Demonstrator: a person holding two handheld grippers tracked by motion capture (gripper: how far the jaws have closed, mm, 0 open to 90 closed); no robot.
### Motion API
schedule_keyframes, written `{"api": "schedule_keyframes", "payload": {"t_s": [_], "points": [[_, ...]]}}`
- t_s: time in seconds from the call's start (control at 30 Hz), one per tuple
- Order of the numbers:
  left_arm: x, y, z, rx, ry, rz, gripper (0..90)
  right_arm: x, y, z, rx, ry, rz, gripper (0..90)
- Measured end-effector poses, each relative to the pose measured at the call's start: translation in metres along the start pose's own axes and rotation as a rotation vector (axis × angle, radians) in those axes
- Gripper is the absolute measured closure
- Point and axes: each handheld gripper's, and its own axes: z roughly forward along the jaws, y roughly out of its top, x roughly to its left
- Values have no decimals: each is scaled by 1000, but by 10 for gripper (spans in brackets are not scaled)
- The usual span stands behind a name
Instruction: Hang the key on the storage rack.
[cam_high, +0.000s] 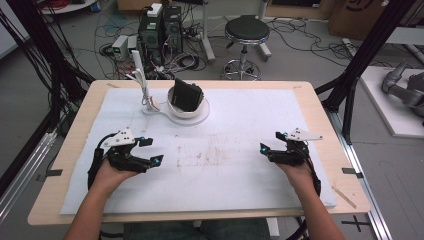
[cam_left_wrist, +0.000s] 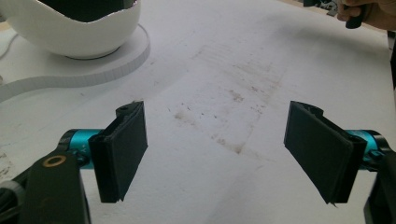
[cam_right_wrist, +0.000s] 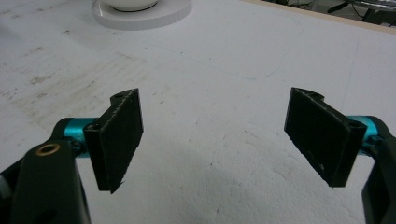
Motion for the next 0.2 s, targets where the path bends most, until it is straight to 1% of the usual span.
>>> {"api": "schedule_keyframes", "payload": {"t_s": [0.2], "points": [[2,-1,0,4,3,-8,214,0,0,0,3,2,-1,197]]}}
